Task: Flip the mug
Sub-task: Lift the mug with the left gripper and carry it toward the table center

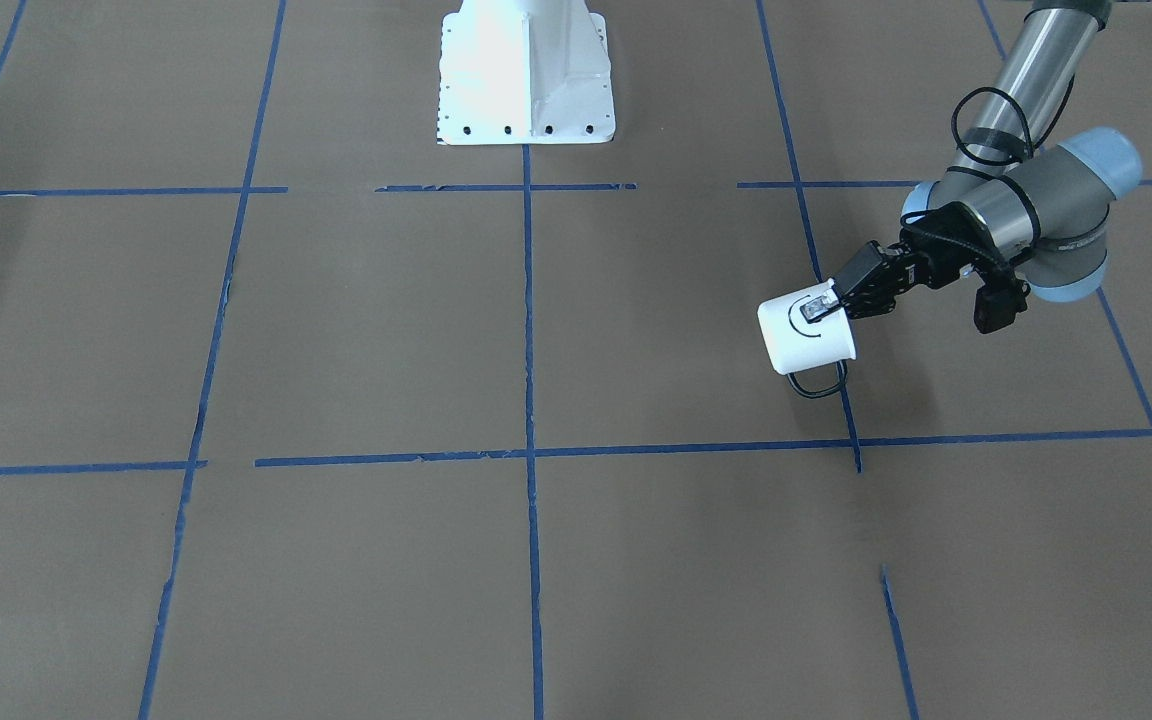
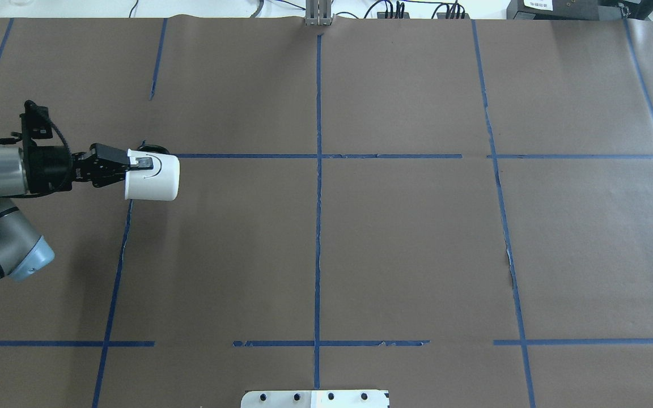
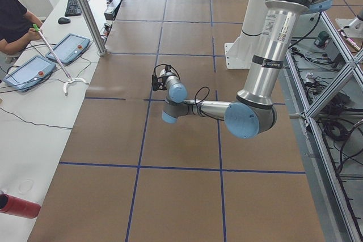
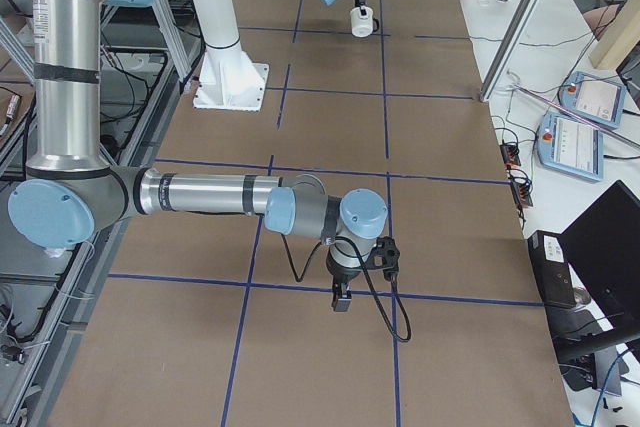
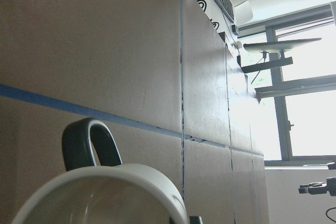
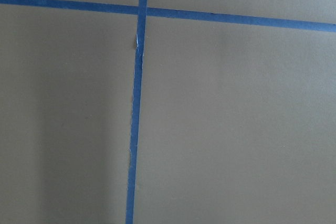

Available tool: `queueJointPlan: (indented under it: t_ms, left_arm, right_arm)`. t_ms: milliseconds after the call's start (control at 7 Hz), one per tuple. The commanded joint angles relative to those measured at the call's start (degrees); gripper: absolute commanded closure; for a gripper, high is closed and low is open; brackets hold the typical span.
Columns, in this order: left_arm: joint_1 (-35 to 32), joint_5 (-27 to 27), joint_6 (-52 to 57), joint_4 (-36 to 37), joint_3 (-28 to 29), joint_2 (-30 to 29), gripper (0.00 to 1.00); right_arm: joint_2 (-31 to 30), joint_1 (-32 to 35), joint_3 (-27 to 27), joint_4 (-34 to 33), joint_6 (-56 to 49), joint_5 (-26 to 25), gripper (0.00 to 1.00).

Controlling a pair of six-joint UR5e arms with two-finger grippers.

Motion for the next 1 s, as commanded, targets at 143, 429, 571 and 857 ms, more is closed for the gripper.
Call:
queueJointPlan:
  t_ms: [143,429,571,857]
  left_arm:
    - [1.1,2.8,-2.5,30.4,-7.8,-10.2,1.0]
    - [8.8,13.5,-1.8,52.0,-9.8,-18.8,1.0]
    - [11.2,15.8,-1.7,62.2,-10.2,-22.5,1.0]
    - [13.8,19.0,3.7,87.3,-10.1,-32.0,1.0]
  right_arm:
    - [0.0,0.0,0.0,0.0,0.0,0.0,0.0]
    - [0.0,0.0,0.0,0.0,0.0,0.0,0.0]
    - [0.0,0.0,0.0,0.0,0.0,0.0,0.0]
    - [0.0,0.0,0.0,0.0,0.0,0.0,0.0]
